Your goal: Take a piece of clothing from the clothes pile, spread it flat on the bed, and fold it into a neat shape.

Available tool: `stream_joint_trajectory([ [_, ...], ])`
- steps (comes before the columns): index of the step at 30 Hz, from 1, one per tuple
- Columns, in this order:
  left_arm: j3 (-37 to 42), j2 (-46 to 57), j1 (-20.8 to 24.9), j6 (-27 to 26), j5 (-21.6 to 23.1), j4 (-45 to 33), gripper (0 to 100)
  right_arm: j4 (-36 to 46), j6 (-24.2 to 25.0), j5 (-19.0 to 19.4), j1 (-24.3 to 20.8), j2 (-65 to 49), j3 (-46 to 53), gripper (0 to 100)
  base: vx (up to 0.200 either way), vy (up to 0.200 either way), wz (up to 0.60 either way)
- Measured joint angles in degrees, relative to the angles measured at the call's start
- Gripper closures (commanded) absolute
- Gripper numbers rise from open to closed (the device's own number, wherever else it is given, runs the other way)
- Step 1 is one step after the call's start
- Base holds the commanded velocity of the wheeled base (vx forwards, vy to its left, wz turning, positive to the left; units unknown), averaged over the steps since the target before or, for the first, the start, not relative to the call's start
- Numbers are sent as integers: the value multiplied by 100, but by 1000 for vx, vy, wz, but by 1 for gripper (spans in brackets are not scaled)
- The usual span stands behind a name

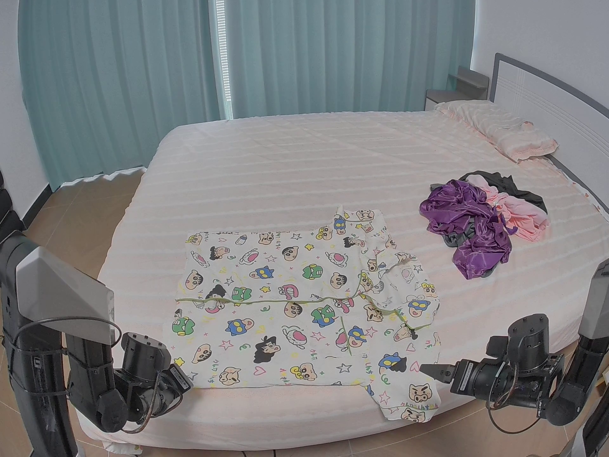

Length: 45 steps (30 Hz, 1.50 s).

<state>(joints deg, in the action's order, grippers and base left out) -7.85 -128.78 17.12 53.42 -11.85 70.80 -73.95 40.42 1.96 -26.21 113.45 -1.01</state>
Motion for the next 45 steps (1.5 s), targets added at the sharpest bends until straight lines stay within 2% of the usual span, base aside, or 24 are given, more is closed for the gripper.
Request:
stream_joint_trajectory([
  [5,-96,244,18,0,0,2,100,-127,-104,11,80,362,-20,0,0,0,0],
  [9,-215,362,22,1,-2,0,100,-408,-386,46,286,805,-149,0,0,0,0],
  [15,-380,430,-45,1,-13,0,100,-652,-640,389,712,1357,-373,0,0,0,0],
  [26,-571,441,-185,0,0,2,100,-712,-1033,539,670,2194,-1040,0,0,0,0],
  [27,-573,441,-185,0,0,2,100,-694,-1053,545,653,2231,-1089,100,0,0,0],
  [34,-584,441,-190,-5,0,0,100,-614,-1103,564,606,2384,-1351,100,0,0,0],
  [45,-557,441,-188,-18,-30,2,100,-731,-1073,492,931,2153,-1619,100,0,0,0],
])
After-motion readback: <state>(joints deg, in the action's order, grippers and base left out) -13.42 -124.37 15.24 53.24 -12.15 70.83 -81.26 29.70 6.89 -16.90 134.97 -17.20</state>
